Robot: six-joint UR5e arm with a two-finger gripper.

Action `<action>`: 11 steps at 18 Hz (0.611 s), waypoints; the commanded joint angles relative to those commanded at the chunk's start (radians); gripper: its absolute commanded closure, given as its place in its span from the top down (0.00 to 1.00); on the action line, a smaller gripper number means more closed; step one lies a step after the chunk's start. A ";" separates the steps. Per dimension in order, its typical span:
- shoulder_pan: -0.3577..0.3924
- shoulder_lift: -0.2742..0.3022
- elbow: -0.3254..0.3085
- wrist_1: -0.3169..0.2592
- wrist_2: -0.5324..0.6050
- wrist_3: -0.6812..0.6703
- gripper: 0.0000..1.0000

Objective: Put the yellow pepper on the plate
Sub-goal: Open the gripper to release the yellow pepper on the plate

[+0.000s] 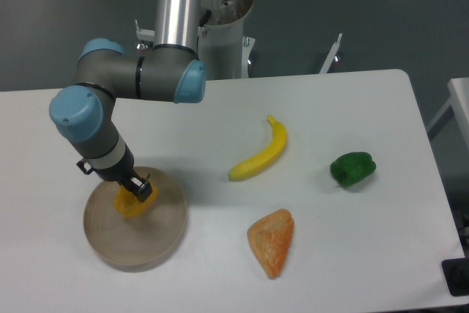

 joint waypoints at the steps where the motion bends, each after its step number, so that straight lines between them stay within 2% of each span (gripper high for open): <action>1: -0.002 -0.005 0.003 0.000 0.000 -0.002 0.55; 11: -0.002 -0.023 0.008 0.000 -0.005 -0.002 0.57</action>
